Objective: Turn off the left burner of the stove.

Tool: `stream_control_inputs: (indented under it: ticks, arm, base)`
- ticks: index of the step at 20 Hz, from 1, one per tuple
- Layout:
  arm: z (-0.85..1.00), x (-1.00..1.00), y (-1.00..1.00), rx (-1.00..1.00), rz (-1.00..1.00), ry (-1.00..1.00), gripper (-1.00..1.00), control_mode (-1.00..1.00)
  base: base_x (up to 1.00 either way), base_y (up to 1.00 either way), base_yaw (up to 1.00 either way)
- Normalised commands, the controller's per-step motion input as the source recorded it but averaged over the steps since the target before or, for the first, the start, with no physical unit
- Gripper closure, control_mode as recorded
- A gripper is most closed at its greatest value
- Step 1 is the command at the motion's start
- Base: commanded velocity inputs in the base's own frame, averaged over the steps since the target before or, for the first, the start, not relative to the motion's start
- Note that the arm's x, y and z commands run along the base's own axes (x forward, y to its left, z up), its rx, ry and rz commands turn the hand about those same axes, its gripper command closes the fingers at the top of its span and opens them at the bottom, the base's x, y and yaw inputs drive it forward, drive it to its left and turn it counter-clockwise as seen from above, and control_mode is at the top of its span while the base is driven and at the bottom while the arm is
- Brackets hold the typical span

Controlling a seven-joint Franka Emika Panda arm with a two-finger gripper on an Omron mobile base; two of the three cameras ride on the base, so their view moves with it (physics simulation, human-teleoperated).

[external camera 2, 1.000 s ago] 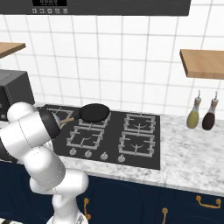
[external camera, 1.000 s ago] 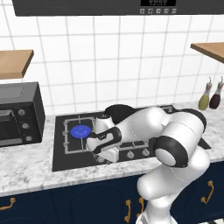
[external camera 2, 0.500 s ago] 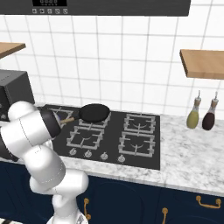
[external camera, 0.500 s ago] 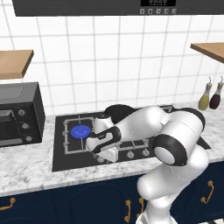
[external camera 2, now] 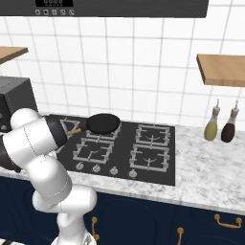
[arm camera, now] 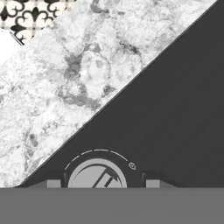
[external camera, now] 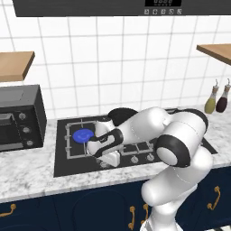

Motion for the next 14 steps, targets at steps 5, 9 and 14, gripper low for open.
stream_control_inputs:
  ticks: [5,9,14]
  arm:
    - [0.0,0.0,0.0,0.0,0.0,0.0,1.0,-1.0]
    - [-0.01,0.0,0.0,0.0,-0.03,0.0,1.0,-1.0]
    - [-0.06,-0.01,0.0,0.0,-0.11,0.0,1.0,-1.0]
  base:
    - [0.0,0.0,0.0]
    - [0.0,0.0,0.0]
    - [0.0,0.0,0.0]
